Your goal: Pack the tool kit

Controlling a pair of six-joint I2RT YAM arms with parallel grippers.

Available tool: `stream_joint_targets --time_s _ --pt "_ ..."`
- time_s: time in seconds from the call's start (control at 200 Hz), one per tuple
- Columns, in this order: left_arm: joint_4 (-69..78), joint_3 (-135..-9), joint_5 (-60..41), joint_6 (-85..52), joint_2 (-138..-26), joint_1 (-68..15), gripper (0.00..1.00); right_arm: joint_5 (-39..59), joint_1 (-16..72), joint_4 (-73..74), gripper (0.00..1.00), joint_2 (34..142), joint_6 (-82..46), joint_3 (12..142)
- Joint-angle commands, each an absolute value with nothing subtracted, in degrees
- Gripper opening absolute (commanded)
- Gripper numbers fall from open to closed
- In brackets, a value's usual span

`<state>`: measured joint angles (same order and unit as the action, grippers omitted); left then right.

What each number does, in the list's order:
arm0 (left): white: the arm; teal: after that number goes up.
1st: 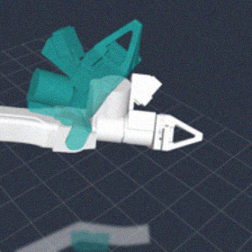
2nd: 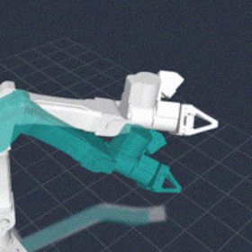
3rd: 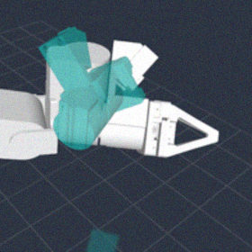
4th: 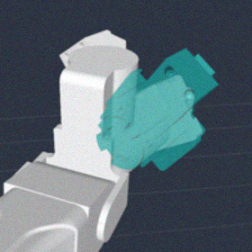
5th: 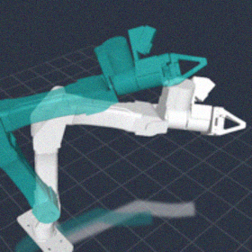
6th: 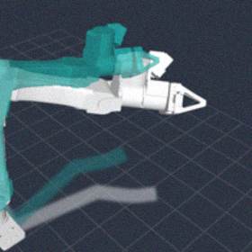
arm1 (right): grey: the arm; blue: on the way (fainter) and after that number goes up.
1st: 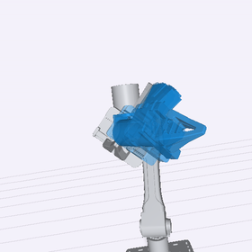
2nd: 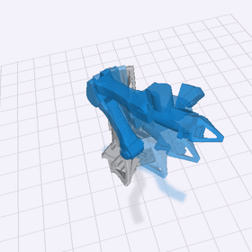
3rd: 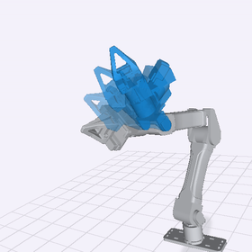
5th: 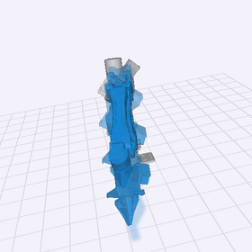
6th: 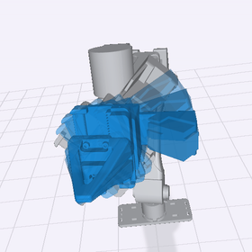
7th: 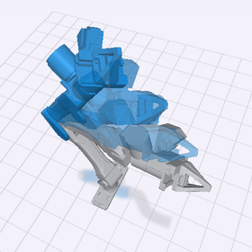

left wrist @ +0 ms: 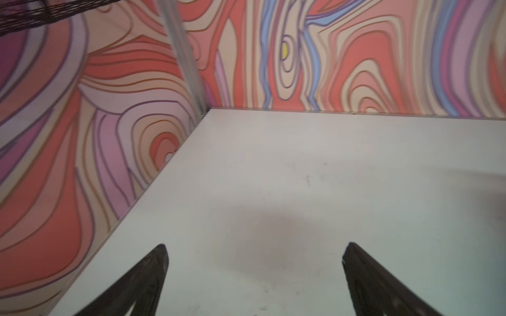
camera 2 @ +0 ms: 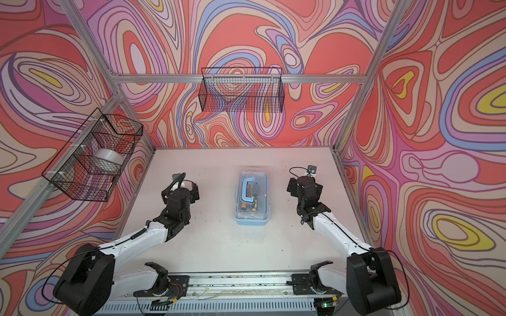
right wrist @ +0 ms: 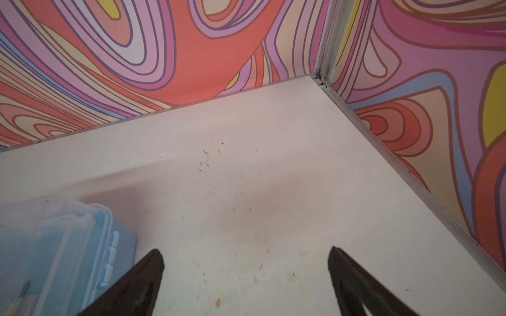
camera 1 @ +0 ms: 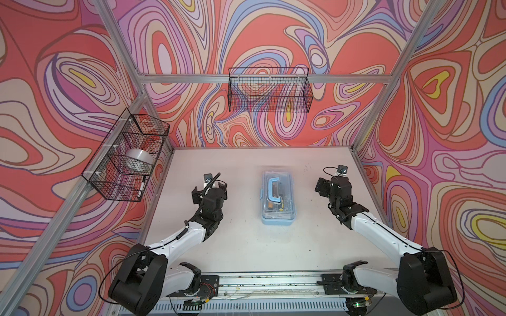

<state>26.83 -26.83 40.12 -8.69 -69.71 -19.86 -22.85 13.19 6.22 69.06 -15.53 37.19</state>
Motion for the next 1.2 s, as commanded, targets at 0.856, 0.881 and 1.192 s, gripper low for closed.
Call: stream_joint_targets --time_s 0.856,0.881,1.192 --pt "60.4 -11.1 20.8 -11.6 -79.3 1.6 1.00 -20.0 6.0 43.2 0.98 87.6 -2.0 27.9" --pt "59.4 -11.6 20.5 -11.5 -79.4 1.5 1.00 -19.6 5.9 45.1 0.98 89.3 -1.5 27.8" --pt "55.5 -17.9 11.3 -5.4 -87.1 0.0 1.00 -14.6 2.9 66.9 0.98 98.6 -1.6 21.2"
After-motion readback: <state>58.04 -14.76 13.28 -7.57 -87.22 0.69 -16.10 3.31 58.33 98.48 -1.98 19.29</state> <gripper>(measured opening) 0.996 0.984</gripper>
